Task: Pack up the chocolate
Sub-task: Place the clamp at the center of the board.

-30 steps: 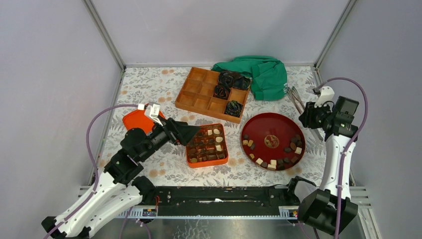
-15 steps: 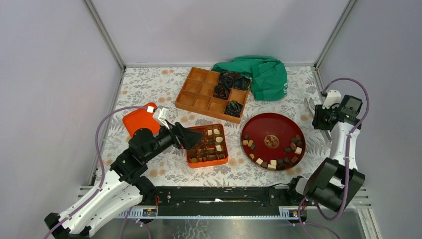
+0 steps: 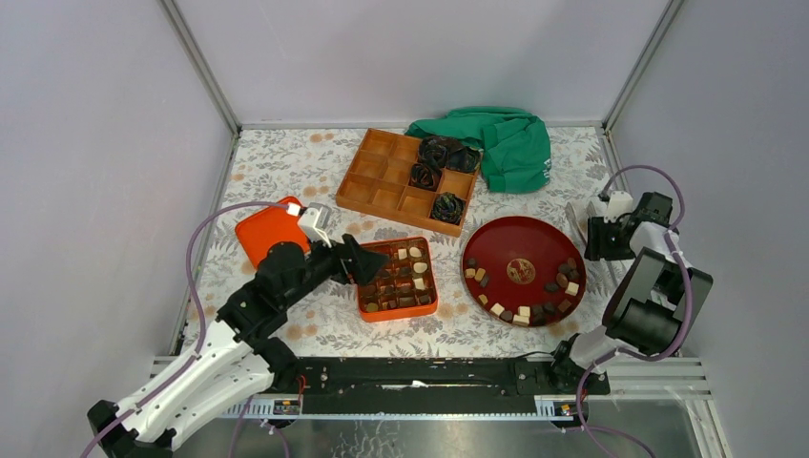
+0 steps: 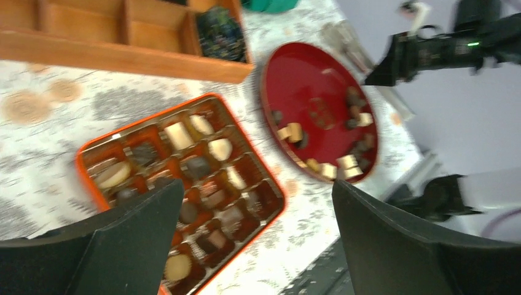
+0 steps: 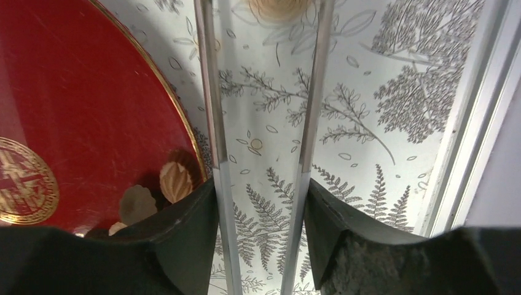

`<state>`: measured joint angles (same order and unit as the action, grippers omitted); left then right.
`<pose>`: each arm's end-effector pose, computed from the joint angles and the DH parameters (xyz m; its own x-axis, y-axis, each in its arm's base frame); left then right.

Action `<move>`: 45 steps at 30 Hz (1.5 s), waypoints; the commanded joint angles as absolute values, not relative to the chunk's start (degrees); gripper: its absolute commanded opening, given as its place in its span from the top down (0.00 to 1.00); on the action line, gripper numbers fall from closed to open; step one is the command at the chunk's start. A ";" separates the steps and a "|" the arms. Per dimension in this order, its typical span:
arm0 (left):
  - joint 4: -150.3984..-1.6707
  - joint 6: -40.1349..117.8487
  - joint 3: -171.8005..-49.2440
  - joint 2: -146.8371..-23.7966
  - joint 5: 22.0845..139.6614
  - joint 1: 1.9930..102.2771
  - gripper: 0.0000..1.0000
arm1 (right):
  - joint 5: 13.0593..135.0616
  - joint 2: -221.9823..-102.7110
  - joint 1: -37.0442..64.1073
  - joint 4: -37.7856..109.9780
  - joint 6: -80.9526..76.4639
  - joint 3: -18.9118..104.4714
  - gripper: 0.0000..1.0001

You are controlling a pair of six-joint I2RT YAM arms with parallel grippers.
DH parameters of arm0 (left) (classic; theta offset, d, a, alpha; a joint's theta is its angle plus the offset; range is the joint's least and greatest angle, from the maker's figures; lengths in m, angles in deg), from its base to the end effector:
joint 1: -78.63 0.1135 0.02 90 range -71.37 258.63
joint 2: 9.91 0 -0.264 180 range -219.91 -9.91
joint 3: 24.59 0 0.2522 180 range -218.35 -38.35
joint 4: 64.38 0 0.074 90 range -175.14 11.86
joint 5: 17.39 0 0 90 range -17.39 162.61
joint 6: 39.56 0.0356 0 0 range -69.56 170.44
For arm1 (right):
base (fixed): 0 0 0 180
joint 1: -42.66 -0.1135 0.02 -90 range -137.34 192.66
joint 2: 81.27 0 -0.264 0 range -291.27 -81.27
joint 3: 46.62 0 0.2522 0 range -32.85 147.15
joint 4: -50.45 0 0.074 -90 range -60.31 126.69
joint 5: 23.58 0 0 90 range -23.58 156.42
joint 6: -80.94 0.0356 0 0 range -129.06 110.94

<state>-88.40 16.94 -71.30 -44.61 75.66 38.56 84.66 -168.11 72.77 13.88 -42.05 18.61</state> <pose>0.1188 -0.1024 0.2935 -0.5096 -0.2916 -0.8095 0.4814 0.6832 -0.5491 0.2623 -0.1392 0.1926 -0.7982 -0.1349 -0.5871 -0.1203 0.9907 -0.0640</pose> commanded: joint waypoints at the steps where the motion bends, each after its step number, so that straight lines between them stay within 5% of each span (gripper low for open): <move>1: -94.92 24.02 -75.04 -47.59 67.00 38.95 0.01 | 81.79 -168.90 72.95 17.48 -43.48 17.73 0.41; 10: -99.27 28.65 -82.10 -57.19 62.66 41.20 0.01 | 84.70 -162.06 73.29 10.22 -44.90 21.68 0.27; 18: -94.31 22.33 -85.54 -65.43 77.14 60.23 0.03 | 116.76 -145.96 73.16 0.98 -39.74 31.62 0.13; 22: -96.01 16.71 -87.38 -73.18 76.94 69.95 0.20 | 132.61 -139.03 72.76 16.34 -25.66 22.73 0.12; 26: -104.61 14.40 -93.83 -83.77 60.29 70.75 0.56 | 135.72 -135.72 72.76 35.30 -15.59 9.23 0.14; 33: -108.19 16.75 -104.35 -99.90 50.16 71.66 0.53 | 135.59 -138.01 72.67 27.30 -21.42 10.56 0.15; 45: -114.41 19.36 -118.95 -121.47 49.66 72.95 0.57 | 133.97 -137.19 72.61 24.81 -23.99 10.65 0.15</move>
<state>-110.89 18.25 -116.70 -118.75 52.01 72.09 132.53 -137.65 72.77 24.94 -22.69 8.20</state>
